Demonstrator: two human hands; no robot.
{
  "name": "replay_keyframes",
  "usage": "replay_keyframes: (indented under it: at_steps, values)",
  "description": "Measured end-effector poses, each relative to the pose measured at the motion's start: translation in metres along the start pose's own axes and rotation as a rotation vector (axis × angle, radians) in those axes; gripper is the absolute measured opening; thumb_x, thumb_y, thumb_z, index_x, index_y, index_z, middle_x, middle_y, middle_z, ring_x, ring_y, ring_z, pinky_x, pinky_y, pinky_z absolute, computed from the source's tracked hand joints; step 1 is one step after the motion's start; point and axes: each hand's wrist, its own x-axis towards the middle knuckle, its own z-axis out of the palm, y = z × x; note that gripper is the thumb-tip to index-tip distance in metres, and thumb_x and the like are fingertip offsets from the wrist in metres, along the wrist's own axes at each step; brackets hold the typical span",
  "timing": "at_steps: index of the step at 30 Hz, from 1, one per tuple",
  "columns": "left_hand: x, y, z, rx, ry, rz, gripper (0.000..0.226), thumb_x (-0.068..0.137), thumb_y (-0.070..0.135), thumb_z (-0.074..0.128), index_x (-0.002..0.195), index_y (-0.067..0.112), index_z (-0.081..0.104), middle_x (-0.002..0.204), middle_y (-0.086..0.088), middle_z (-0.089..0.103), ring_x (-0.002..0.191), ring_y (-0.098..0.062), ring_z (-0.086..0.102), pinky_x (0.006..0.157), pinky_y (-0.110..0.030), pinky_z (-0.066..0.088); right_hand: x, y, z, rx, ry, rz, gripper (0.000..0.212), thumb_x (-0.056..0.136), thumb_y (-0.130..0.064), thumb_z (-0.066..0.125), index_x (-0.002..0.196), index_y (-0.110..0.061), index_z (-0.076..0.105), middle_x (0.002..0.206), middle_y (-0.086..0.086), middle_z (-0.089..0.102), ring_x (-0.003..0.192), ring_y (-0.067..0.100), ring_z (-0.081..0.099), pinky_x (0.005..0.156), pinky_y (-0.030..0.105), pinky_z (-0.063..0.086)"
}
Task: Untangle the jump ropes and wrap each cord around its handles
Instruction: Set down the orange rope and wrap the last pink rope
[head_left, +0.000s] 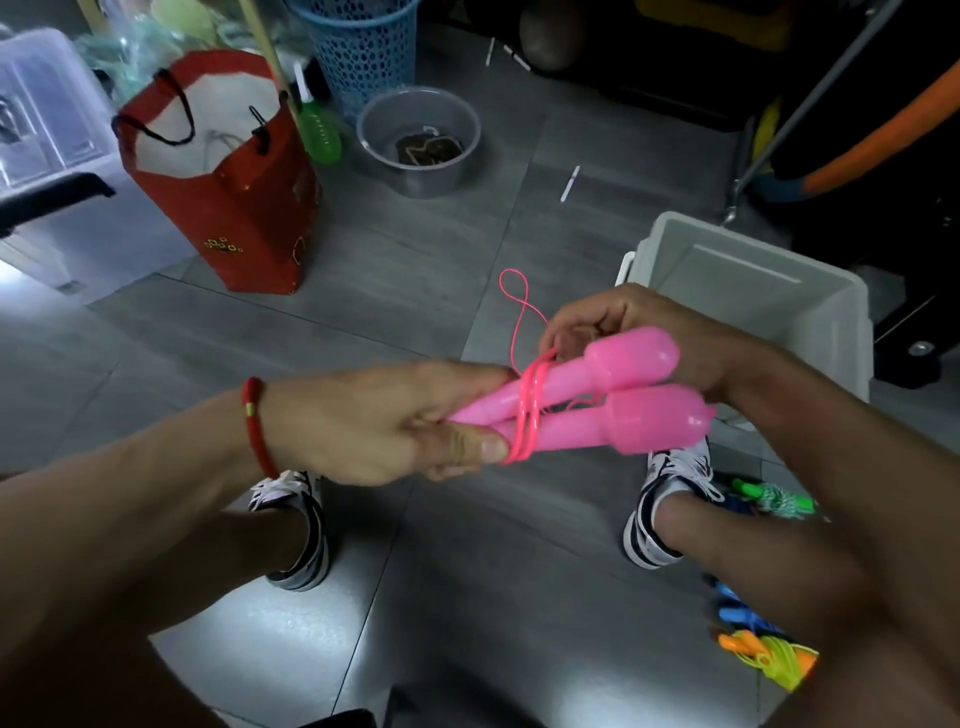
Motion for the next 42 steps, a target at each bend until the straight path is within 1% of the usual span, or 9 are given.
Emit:
replay_keyframes:
  at_steps: [2,4,9,19,24,27,31,37,42]
  values:
    - [-0.002,0.001,0.002,-0.254,0.013,0.015,0.020,0.098,0.009,0.049,0.100,-0.010,0.043,0.073,-0.010,0.042,0.062,-0.016,0.038,0.055,-0.027,0.034,-0.002,0.008,0.010,-0.078,0.087,0.093,0.013,0.089,0.008,0.065,0.096,-0.002,0.067,0.086,-0.008,0.061,0.067,-0.016,0.050,0.077,0.018,0.052]
    - [0.000,0.002,0.003,-0.462,0.068,0.047,0.024,0.097,0.008,0.047,0.104,-0.014,0.042,0.078,-0.012,0.039,0.062,-0.015,0.035,0.052,-0.027,0.026,0.001,0.002,0.025,0.032,0.147,0.065,0.038,0.099,-0.003,0.052,0.066,-0.018,0.064,0.062,-0.005,0.048,0.048,-0.004,0.040,0.055,0.016,0.041]
    - [0.007,-0.014,-0.012,-0.623,0.323,-0.090,0.019,0.096,0.012,0.053,0.108,-0.003,0.053,0.076,-0.007,0.040,0.062,-0.013,0.037,0.050,-0.025,0.024,0.005,-0.008,0.047,0.019,0.135,-0.034,0.038,0.101,-0.042,0.043,0.079,-0.019,0.064,0.061,0.004,0.041,0.055,0.013,0.037,0.055,0.028,0.034]
    - [0.030,-0.048,-0.005,-0.160,0.552,-0.415,0.022,0.103,0.013,0.050,0.080,0.010,0.050,0.065,-0.002,0.043,0.059,-0.015,0.040,0.051,-0.027,0.034,0.009,-0.005,0.076,-0.347,0.182,0.248,0.050,0.106,-0.031,0.040,0.060,-0.023,0.057,0.052,-0.013,0.055,0.052,0.001,0.050,0.063,0.028,0.037]
    - [0.035,-0.052,-0.011,0.139,0.560,-0.465,0.024,0.101,0.021,0.051,0.090,0.001,0.056,0.081,-0.007,0.058,0.070,-0.021,0.050,0.061,-0.031,0.043,0.006,-0.007,0.088,-0.458,0.224,0.379,0.019,0.106,-0.025,0.037,0.097,-0.018,0.051,0.080,-0.003,0.052,0.083,0.024,0.051,0.069,0.031,0.031]
    - [0.040,-0.056,-0.013,0.304,0.600,-0.487,0.018,0.101,0.022,0.049,0.094,0.007,0.055,0.106,-0.010,0.067,0.099,-0.027,0.063,0.076,-0.031,0.047,-0.003,-0.007,0.090,-0.593,0.239,0.376,0.014,0.105,-0.025,0.035,0.094,-0.017,0.034,0.072,0.002,0.045,0.076,0.036,0.049,0.065,0.038,0.036]
    - [0.041,-0.064,-0.019,0.457,0.629,-0.558,0.023,0.102,0.017,0.047,0.116,0.001,0.057,0.111,-0.014,0.063,0.110,-0.033,0.061,0.069,-0.017,0.032,-0.014,-0.023,0.094,-0.710,0.205,0.255,0.019,0.106,-0.028,0.033,0.089,-0.022,0.037,0.081,-0.003,0.041,0.090,0.034,0.053,0.071,0.036,0.035]
    - [0.048,-0.072,0.000,0.748,0.182,-0.667,0.024,0.100,0.014,0.048,0.123,0.007,0.053,0.118,-0.009,0.061,0.110,-0.028,0.060,0.073,-0.019,0.035,-0.026,-0.036,0.074,-0.794,0.123,-0.071,0.026,0.098,-0.048,0.040,0.092,-0.025,0.053,0.080,-0.008,0.054,0.079,0.019,0.056,0.071,0.038,0.046]
    - [0.069,-0.048,0.036,0.840,-0.137,-0.542,0.020,0.101,0.017,0.048,0.119,0.013,0.053,0.112,-0.008,0.061,0.098,-0.028,0.060,0.072,-0.029,0.038,-0.021,-0.031,0.049,-1.064,0.123,-0.180,0.030,0.098,-0.051,0.037,0.093,-0.029,0.056,0.088,-0.006,0.064,0.084,0.023,0.064,0.061,0.033,0.035]
